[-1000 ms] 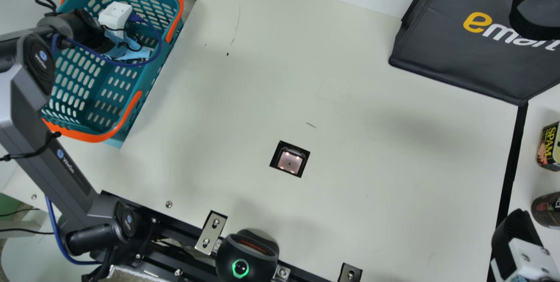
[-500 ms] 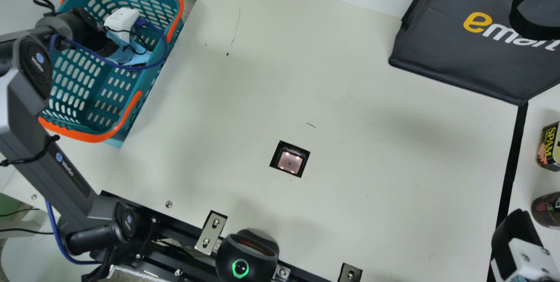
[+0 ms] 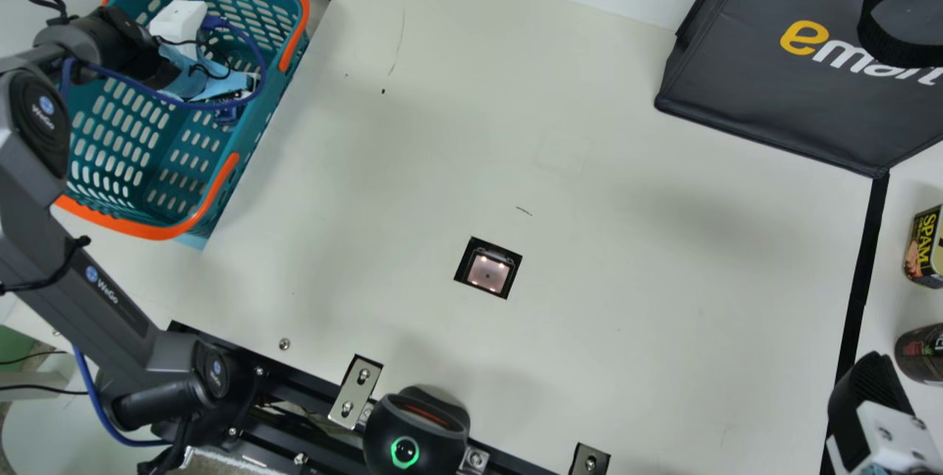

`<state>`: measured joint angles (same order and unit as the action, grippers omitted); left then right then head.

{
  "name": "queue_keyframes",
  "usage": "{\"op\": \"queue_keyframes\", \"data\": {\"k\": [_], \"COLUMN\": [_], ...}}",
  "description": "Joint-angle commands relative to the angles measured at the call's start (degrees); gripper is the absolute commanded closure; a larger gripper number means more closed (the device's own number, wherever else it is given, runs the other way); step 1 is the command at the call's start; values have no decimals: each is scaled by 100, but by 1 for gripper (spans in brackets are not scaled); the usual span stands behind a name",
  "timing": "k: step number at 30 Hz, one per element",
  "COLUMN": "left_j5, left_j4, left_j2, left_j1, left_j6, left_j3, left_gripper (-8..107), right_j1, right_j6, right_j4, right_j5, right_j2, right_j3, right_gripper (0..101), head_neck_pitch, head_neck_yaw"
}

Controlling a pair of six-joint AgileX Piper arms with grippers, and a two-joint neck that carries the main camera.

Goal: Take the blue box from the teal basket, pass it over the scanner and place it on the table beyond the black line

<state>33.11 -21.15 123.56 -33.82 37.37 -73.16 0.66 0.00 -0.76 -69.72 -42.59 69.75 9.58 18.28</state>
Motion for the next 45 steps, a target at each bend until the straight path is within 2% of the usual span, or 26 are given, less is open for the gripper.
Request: {"op": "queue_keyframes", "data": {"k": [1,11,28,45], "left_j5": [-7,-74,-540,-638], "left_j4": [41,217,724,793], "left_j2": [-21,-21,189,745], "left_j1": [-10,-23,20,88], "left_j6": [-80,-388,-1903,-1987], "left_j3": [7,32,70,-350], "left_gripper": [9,9,9,9], "right_j1": [0,0,0,0], "right_j6": [0,0,0,0], "right_j4": [0,0,0,0], "right_j5": [0,0,-6,0], "right_j2": [0,0,0,0], "right_j3": [0,0,0,0], "right_gripper": [6,6,6,6], "head_neck_pitch": [-166,-166,-166,-166], "head_neck_yaw": [14,14,14,14]}}
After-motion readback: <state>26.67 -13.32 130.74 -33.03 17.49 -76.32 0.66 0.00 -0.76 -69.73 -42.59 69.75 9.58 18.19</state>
